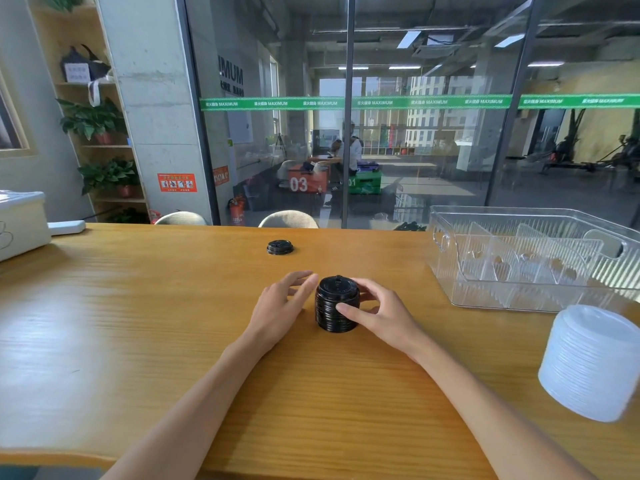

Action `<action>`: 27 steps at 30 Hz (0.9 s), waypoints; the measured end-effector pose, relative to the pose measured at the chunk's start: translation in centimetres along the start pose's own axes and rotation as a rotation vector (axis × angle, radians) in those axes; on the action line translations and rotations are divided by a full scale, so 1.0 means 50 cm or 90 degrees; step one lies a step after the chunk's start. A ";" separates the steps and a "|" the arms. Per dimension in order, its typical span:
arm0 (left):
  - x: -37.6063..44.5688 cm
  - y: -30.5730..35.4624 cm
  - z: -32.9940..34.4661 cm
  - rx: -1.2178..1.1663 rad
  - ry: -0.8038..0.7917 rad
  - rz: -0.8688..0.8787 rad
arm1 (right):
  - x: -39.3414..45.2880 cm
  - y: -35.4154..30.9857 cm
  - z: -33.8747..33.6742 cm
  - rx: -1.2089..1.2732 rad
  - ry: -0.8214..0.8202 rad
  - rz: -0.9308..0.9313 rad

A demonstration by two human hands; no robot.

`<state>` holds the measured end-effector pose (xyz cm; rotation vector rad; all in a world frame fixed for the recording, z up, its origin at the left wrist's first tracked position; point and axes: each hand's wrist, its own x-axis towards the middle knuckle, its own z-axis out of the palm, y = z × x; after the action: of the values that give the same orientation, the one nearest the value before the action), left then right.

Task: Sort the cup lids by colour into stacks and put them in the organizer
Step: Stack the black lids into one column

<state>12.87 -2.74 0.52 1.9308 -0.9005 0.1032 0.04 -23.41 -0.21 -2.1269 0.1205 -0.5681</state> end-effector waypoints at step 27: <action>0.330 -0.163 0.027 0.350 0.002 -0.246 | 0.004 0.007 -0.006 0.027 -0.005 0.003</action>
<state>29.53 -10.69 0.81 2.5818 -0.5064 0.1349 0.11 -23.91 -0.30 -2.0863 0.1079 -0.5548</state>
